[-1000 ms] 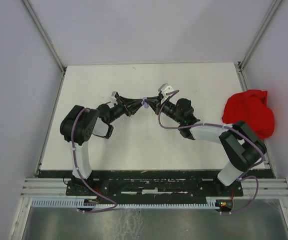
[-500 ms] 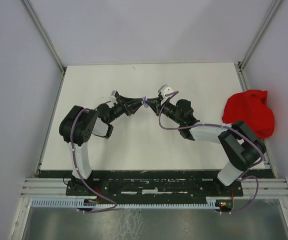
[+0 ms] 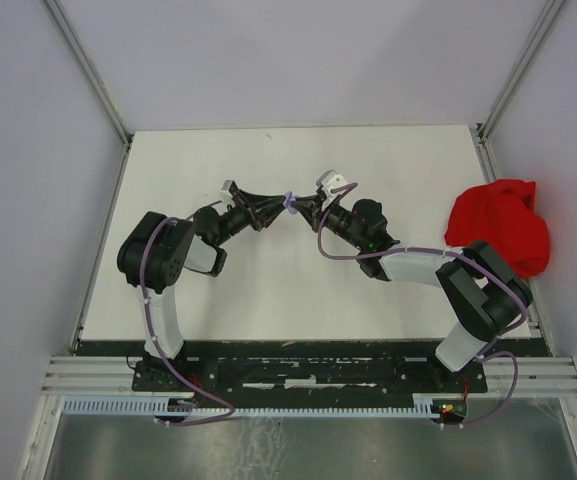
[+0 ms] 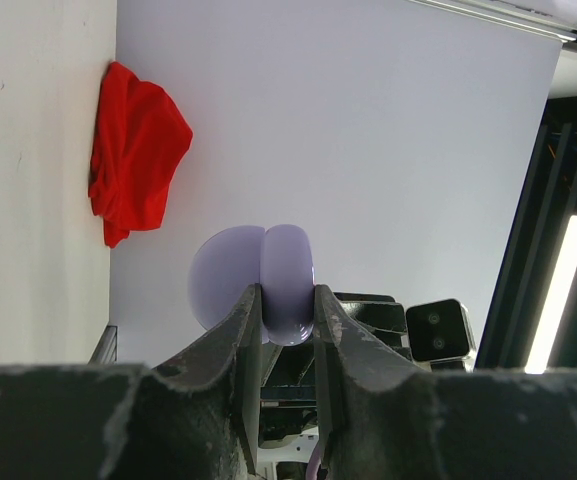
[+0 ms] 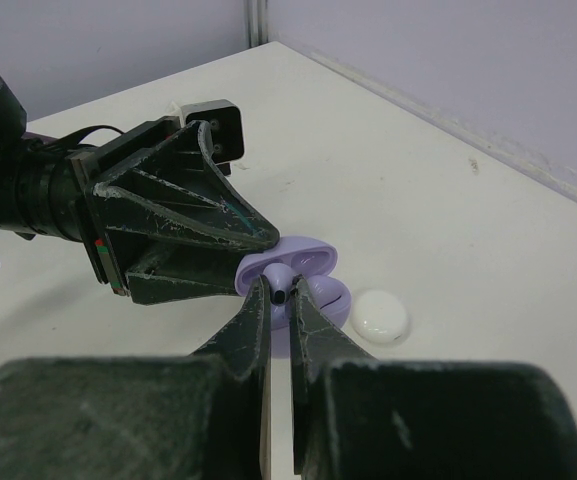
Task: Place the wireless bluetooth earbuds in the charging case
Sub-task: Place the earbud in the charging case.
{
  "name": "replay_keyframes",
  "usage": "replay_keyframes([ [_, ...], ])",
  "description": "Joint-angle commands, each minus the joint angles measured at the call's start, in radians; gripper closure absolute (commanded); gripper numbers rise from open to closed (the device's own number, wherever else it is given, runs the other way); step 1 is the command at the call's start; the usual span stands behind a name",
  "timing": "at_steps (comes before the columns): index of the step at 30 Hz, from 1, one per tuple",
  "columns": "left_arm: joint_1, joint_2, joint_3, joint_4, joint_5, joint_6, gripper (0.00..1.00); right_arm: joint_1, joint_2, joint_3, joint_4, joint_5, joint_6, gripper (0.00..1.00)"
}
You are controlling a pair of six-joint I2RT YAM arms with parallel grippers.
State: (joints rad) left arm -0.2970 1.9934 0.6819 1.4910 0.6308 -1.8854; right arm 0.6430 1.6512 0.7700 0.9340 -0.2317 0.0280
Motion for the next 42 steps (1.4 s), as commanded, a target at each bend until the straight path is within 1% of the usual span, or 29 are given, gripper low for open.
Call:
replay_keyframes([
  [1,-0.004,-0.044,0.030,0.047,0.005,-0.021,0.97,0.003,-0.008,-0.010,0.046,0.008,0.000,1.00],
  [17,-0.004,-0.035,0.043,0.053,-0.014,-0.030,0.97,0.003,-0.022,-0.019,0.022,0.016,0.009,1.00],
  [21,-0.004,-0.035,0.054,0.050,-0.016,-0.029,0.97,0.001,-0.027,-0.009,-0.011,0.019,0.028,0.87],
  [24,-0.004,-0.032,0.059,0.041,-0.016,-0.025,0.97,0.002,-0.035,-0.009,-0.017,0.011,0.037,0.69],
  [26,-0.004,-0.030,0.060,0.034,-0.016,-0.016,0.97,0.002,-0.045,-0.010,-0.008,0.008,0.041,0.59],
  [28,-0.004,-0.028,0.058,0.021,-0.014,0.003,0.97,0.002,-0.062,-0.009,0.005,0.010,0.044,0.55],
  [29,-0.004,-0.028,0.056,0.013,-0.013,0.010,0.97,0.002,-0.069,-0.009,0.011,0.014,0.044,0.55],
  [32,-0.004,-0.017,0.047,-0.005,-0.013,0.039,0.97,0.001,-0.106,0.000,0.007,0.068,0.061,0.50],
  [34,-0.004,-0.005,0.042,-0.002,-0.011,0.047,0.97,0.001,-0.138,0.013,-0.038,0.122,0.063,0.48],
  [36,-0.004,0.008,0.039,0.010,-0.006,0.043,0.97,0.001,-0.179,0.039,-0.131,0.188,0.061,0.46],
  [38,-0.004,0.018,0.039,0.024,-0.003,0.038,0.97,0.001,-0.205,0.090,-0.292,0.272,0.071,0.45],
  [40,-0.004,0.024,0.040,0.031,0.007,0.038,0.97,0.000,-0.216,0.168,-0.499,0.373,0.093,0.43],
  [42,-0.004,0.025,0.043,0.032,0.015,0.043,0.97,0.000,-0.213,0.238,-0.676,0.401,0.090,0.40],
])
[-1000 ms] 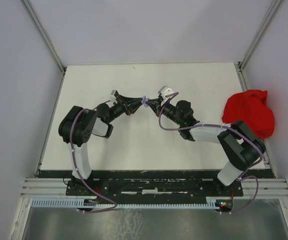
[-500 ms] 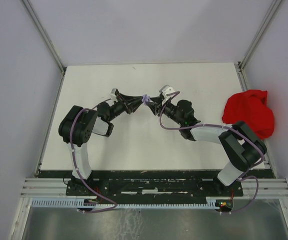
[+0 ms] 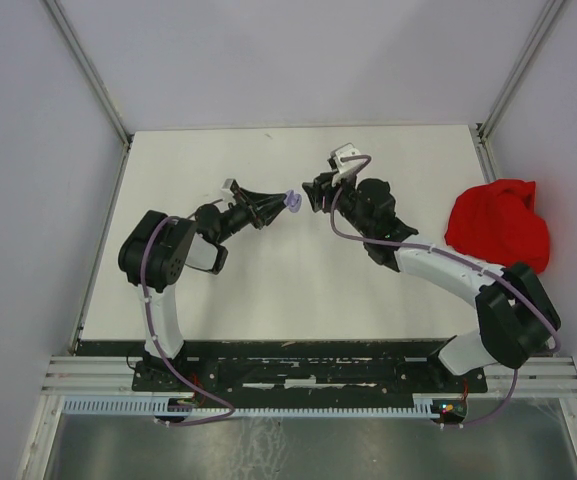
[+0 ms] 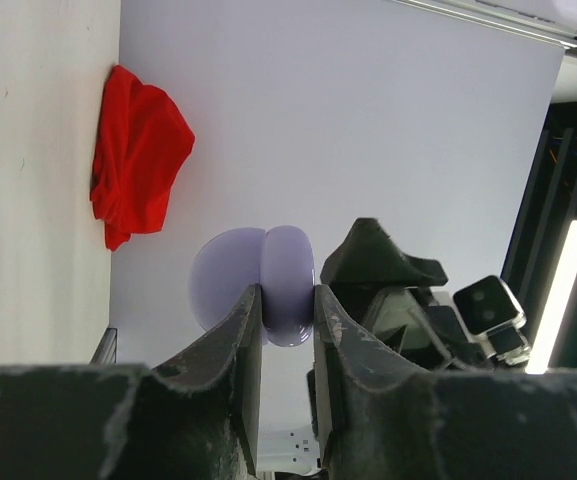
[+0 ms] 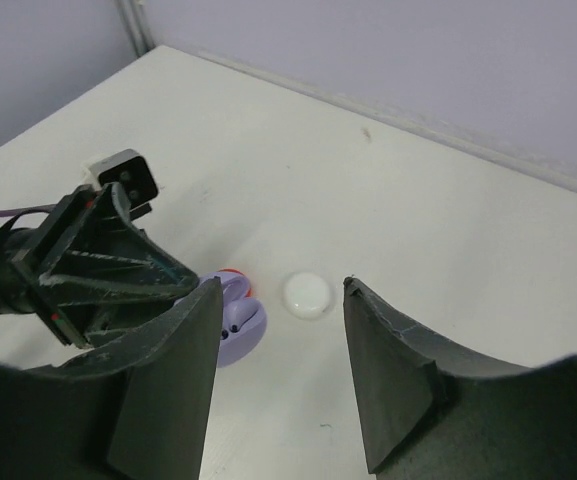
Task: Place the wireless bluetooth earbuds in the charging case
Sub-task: Place the earbud in the charging case, then close the charging case.
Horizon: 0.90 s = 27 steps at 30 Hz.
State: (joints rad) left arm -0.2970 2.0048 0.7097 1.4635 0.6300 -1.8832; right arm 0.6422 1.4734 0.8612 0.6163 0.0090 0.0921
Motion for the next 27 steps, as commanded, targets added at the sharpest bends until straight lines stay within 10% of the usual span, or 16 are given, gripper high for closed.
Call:
replay_keyframes([
  [1,-0.004,0.015,0.019,0.057,0.022,0.044,0.97,0.000,-0.031,0.174,-0.446,0.169,0.026,0.39],
  [11,-0.004,0.004,0.013,0.007,-0.015,0.034,0.97,-0.001,0.015,0.206,-0.619,0.229,0.057,0.26],
  [17,-0.016,-0.043,0.021,-0.137,-0.111,0.009,0.97,0.008,0.050,0.087,-0.446,0.198,-0.002,0.01],
  [27,-0.078,-0.119,0.013,-0.305,-0.298,-0.074,0.97,0.077,0.163,0.002,-0.091,0.136,-0.113,0.01],
])
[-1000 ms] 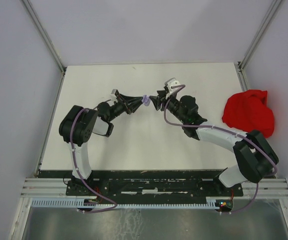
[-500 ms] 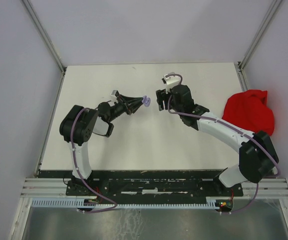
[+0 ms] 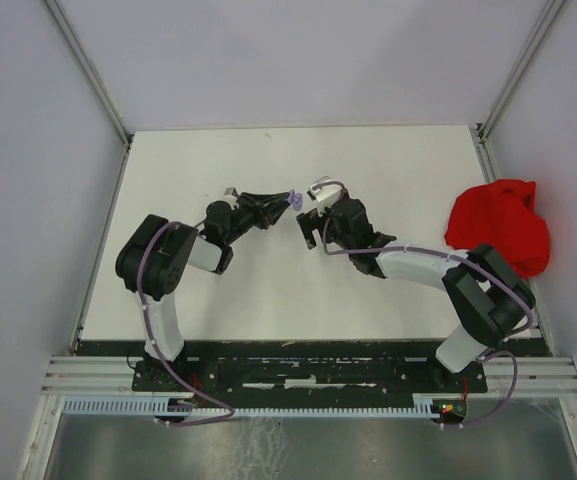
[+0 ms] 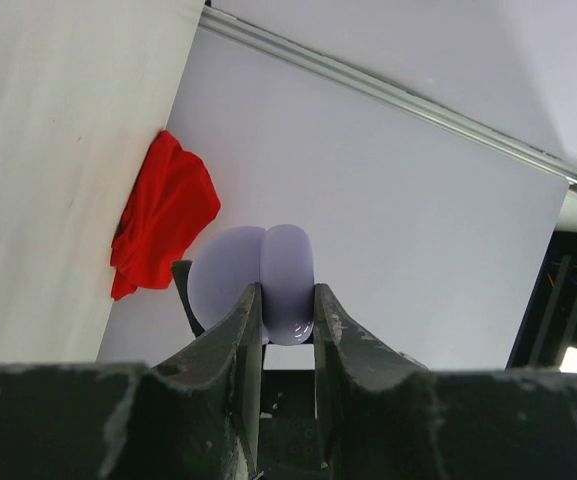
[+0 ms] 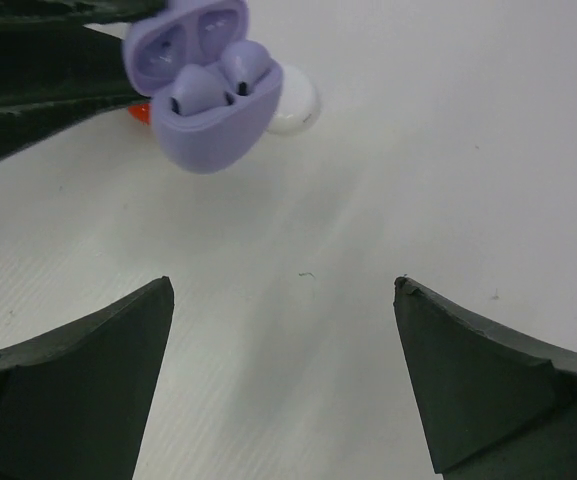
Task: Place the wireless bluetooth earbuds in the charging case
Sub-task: Close the charging case.
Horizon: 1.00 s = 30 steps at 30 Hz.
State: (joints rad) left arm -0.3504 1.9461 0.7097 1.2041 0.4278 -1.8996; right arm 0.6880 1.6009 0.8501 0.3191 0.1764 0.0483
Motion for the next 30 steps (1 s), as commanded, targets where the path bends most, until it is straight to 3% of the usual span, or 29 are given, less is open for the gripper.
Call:
replay_keyframes([
  [1,-0.032,-0.064,0.008,-0.053,-0.109,-0.069,0.97,0.043,0.056,0.022,0.215,-0.025,-0.080,0.01],
  [17,-0.078,-0.047,-0.074,0.024,-0.124,-0.138,0.97,0.065,0.214,0.118,0.304,0.136,-0.108,0.01],
  [30,-0.076,-0.038,-0.136,0.081,-0.107,-0.138,0.97,0.043,0.178,0.079,0.276,0.262,-0.204,0.01],
])
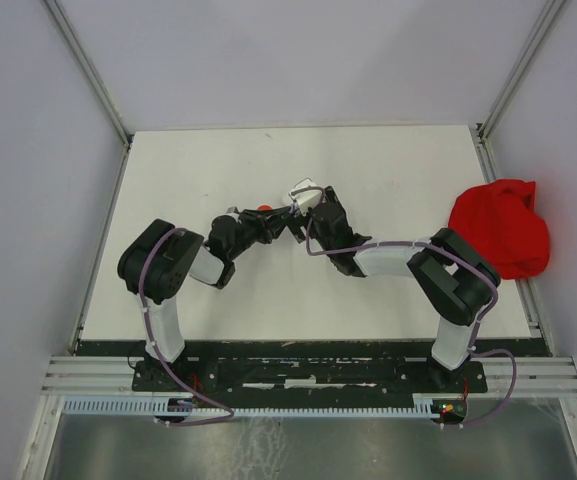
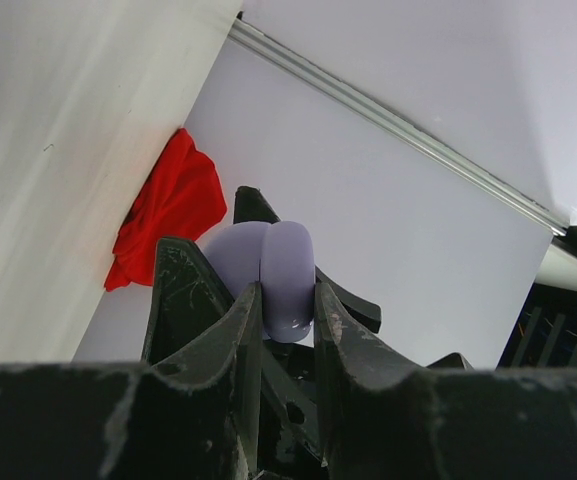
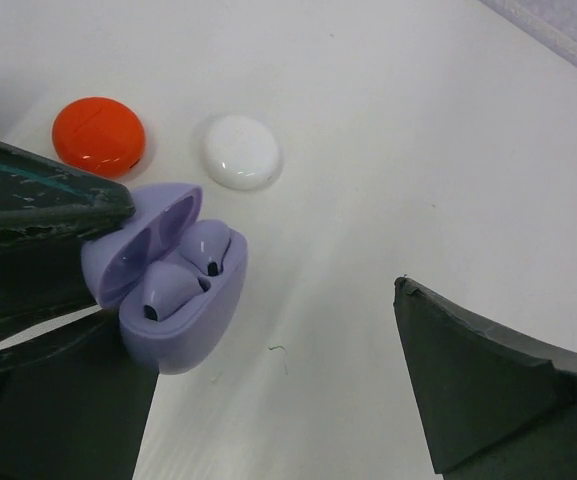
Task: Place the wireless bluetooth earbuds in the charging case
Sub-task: Close the charging case, then place the charging case at the center of the board.
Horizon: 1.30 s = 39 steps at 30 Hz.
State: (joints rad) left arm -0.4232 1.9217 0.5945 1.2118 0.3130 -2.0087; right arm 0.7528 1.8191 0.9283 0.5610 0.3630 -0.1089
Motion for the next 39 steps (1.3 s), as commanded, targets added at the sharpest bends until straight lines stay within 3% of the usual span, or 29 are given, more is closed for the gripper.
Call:
replay_keyframes([
  [1,-0.002,-0.012,-0.025,0.077,0.008,-0.029,0.97,-0.027,-0.049,-0.005,0.032,0.078,-0.052,0.01],
  [11,0.037,-0.003,-0.047,0.072,0.035,0.038,0.97,-0.076,-0.179,-0.092,-0.035,0.123,-0.043,0.01],
  [18,0.063,-0.007,0.027,-0.094,0.073,0.312,0.97,-0.084,-0.280,-0.107,-0.187,0.120,0.066,0.01],
  [26,0.061,-0.043,0.067,-0.274,-0.019,0.569,0.97,-0.094,-0.364,-0.103,-0.290,0.108,0.146,0.01],
  [39,0.056,0.004,0.080,-0.299,-0.071,0.673,0.97,-0.130,-0.390,-0.076,-0.388,-0.007,0.258,0.01],
])
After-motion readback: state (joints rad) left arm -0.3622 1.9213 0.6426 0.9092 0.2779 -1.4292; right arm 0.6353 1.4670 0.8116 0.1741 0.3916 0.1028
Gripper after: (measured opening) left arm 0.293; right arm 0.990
